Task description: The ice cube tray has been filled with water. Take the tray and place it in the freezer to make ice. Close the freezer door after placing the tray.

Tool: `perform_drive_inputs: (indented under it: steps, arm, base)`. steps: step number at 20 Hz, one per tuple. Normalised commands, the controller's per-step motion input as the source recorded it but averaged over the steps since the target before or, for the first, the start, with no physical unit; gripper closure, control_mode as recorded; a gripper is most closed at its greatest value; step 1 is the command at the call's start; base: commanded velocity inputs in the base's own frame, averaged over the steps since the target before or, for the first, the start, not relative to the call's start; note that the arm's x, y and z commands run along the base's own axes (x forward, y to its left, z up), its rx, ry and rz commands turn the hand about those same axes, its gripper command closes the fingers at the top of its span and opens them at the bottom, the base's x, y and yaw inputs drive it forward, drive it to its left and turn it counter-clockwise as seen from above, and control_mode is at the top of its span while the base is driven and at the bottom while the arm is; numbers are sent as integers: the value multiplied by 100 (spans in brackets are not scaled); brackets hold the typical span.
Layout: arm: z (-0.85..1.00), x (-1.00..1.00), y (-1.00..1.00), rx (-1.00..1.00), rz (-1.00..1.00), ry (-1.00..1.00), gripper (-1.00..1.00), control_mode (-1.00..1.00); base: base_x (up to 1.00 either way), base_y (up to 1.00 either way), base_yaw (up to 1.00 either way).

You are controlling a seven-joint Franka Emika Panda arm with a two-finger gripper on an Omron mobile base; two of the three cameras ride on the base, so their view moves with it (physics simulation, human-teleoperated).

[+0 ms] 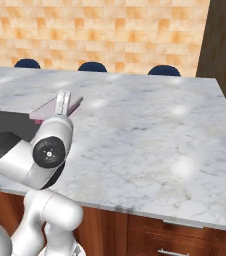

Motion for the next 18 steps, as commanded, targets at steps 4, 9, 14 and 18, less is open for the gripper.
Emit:
perform_drive_inputs:
  steps: [4,9,14,18]
  arm:
    - [0,-49,0,-2,5,0,100,-100]
    - [0,-24,0,0,2,0,100,100]
    - [0,0,0,0,0,0,100,100]
    - [0,0,0,0,0,0,100,100]
  base:
    - [0,0,0]
    - [-17,0,2]
    - [-62,26,19]
    - [-42,57,41]
